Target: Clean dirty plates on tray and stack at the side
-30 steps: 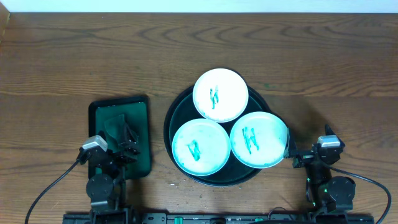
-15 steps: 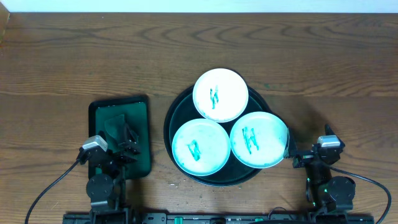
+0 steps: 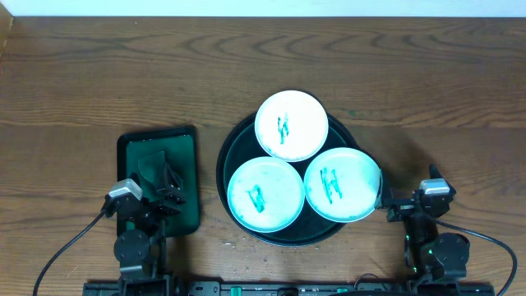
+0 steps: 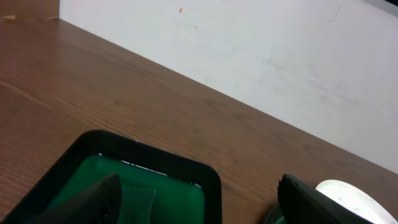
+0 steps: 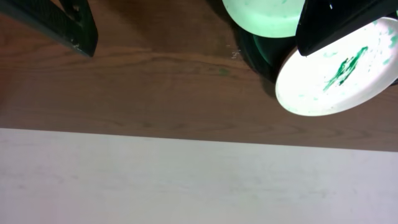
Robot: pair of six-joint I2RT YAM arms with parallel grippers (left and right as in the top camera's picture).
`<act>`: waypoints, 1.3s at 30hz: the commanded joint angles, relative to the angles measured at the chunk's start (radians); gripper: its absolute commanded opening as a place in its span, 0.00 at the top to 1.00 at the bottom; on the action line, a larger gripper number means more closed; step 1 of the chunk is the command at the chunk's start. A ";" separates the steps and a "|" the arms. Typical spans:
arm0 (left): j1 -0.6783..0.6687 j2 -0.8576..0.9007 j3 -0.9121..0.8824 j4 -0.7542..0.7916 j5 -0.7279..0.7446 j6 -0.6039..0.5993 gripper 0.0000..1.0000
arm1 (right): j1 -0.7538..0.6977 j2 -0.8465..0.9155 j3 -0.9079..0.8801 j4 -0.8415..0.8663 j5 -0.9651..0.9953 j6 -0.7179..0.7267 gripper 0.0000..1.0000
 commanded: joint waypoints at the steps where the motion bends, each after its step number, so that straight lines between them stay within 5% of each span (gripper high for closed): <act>1: 0.000 0.001 -0.009 -0.049 -0.013 0.024 0.20 | -0.018 -0.006 -0.001 -0.004 -0.004 -0.007 0.01; 39: 0.000 0.013 -0.004 -0.049 0.069 0.023 0.20 | -0.018 -0.006 -0.001 -0.004 -0.004 -0.008 0.01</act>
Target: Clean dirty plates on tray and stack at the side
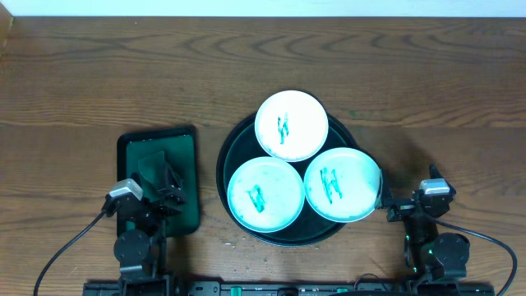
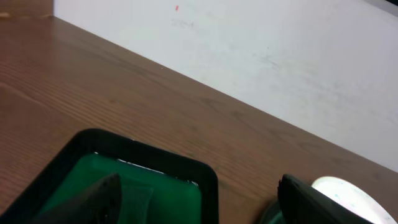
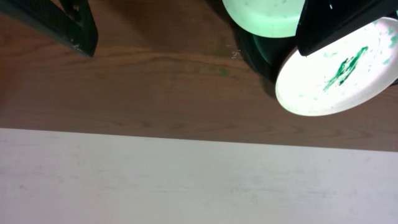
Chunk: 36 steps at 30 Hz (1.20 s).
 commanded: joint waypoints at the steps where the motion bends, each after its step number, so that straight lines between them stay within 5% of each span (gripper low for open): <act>1: 0.000 0.019 -0.002 -0.049 0.067 0.032 0.20 | -0.018 -0.006 -0.001 -0.004 -0.004 -0.007 0.01; 8: 0.000 0.179 0.077 -0.112 0.111 0.162 0.19 | -0.018 -0.006 -0.001 -0.004 -0.004 -0.008 0.01; 17: 0.000 0.658 0.354 -0.179 0.108 0.235 0.19 | -0.018 -0.006 -0.001 -0.004 -0.004 -0.007 0.01; 27: 0.000 1.189 0.724 -0.546 -0.042 0.234 0.19 | -0.018 -0.006 -0.001 -0.004 -0.004 -0.008 0.01; 36: 0.000 1.335 0.747 -0.576 -0.028 0.093 0.19 | -0.018 -0.006 -0.001 -0.004 -0.004 -0.007 0.01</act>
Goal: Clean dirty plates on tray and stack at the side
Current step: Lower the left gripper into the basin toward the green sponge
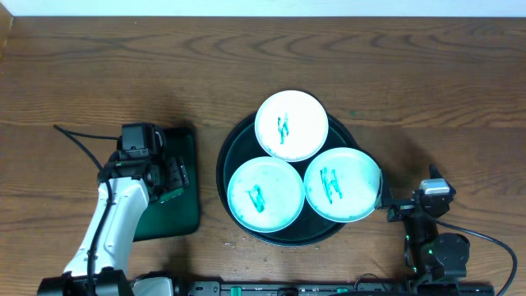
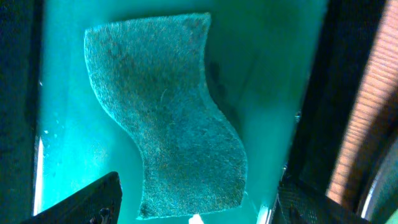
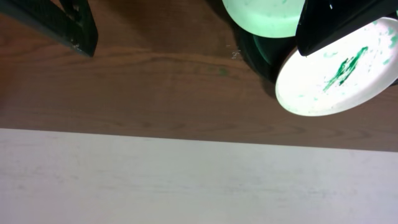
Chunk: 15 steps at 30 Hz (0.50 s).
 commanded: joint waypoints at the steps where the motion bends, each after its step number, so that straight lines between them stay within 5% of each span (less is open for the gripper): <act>1: 0.000 0.006 0.024 -0.005 -0.022 -0.114 0.19 | -0.018 -0.006 -0.001 -0.004 -0.004 -0.007 0.01; 7: 0.000 0.006 0.024 -0.006 -0.022 -0.272 0.19 | -0.018 -0.006 -0.001 -0.004 -0.004 -0.007 0.01; 8: 0.000 0.006 0.024 -0.006 -0.019 -0.301 0.12 | -0.018 -0.006 -0.001 -0.004 -0.004 -0.007 0.01; 15: 0.000 0.006 0.024 -0.005 0.013 -0.314 0.07 | -0.018 -0.006 -0.001 -0.004 -0.004 -0.007 0.01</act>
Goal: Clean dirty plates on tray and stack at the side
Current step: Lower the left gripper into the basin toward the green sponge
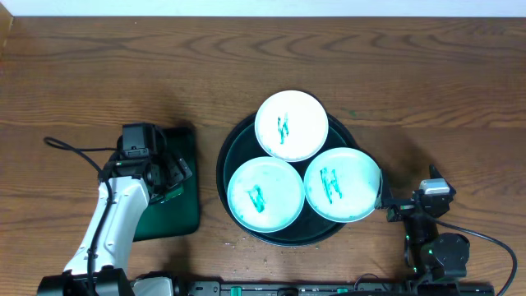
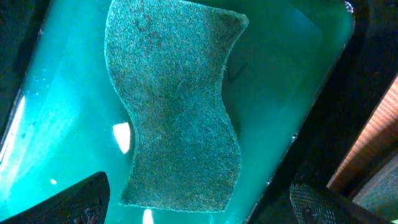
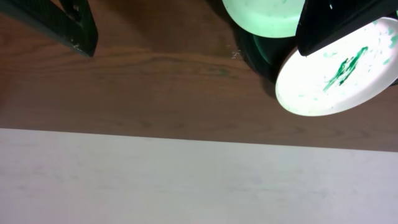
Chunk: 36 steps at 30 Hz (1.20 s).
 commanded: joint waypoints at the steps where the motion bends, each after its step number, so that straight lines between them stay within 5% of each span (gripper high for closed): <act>1: 0.000 0.001 0.024 -0.003 0.003 -0.037 0.07 | -0.018 -0.006 -0.001 -0.004 -0.004 -0.007 0.01; 18: 0.000 0.001 0.024 0.002 0.003 -0.037 0.07 | -0.018 -0.006 -0.001 0.200 -0.005 -0.032 0.01; 26: 0.000 0.001 0.024 0.006 0.002 -0.037 0.07 | -0.018 0.013 0.018 0.188 -0.282 0.065 0.01; 31: 0.000 0.001 0.024 0.021 0.002 -0.037 0.07 | -0.018 0.145 0.143 0.069 -0.355 0.097 0.01; 36: 0.000 0.001 0.024 0.031 0.003 -0.037 0.07 | -0.017 0.506 0.409 -0.039 -0.472 0.074 0.01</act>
